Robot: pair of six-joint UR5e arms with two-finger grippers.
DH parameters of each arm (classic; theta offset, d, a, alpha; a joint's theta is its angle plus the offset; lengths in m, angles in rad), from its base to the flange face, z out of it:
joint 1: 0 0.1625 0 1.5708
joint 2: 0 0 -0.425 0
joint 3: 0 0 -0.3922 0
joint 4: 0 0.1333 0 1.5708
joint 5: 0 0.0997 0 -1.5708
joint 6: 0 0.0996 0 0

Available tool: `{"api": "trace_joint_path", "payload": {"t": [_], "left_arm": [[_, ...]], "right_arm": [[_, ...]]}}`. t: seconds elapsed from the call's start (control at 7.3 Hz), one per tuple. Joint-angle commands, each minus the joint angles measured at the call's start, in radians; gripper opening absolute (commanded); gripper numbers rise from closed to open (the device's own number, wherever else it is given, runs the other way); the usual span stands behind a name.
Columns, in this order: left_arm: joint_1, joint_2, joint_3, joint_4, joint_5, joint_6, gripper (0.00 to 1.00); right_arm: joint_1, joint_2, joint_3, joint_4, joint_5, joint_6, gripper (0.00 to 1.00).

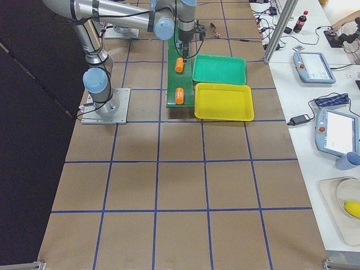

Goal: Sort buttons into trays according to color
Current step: 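Move the left gripper down to a green button in the cluster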

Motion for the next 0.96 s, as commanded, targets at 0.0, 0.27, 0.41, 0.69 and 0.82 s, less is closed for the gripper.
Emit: {"api": "trace_joint_path", "payload": {"t": [0.0,0.27,0.41,0.69,0.82], "left_arm": [[0.153,-0.063,-0.019,0.012,-0.004,0.269,1.0],[0.198,-0.115,-0.077,0.128,-0.002,0.371,1.0],[0.212,-0.132,-0.106,0.197,-0.002,0.415,1.0],[0.217,-0.168,-0.122,0.236,-0.002,0.503,1.0],[0.218,-0.186,-0.123,0.239,-0.002,0.508,1.0]], "right_arm": [[0.0,-0.007,0.018,-0.022,-0.001,-0.005,1.0],[0.0,-0.022,0.012,-0.022,-0.001,-0.005,1.0],[0.006,-0.018,0.029,-0.029,0.002,-0.001,1.0],[0.009,-0.016,0.035,-0.026,-0.004,-0.002,1.0],[0.009,-0.023,0.037,-0.024,-0.001,0.001,1.0]]}}
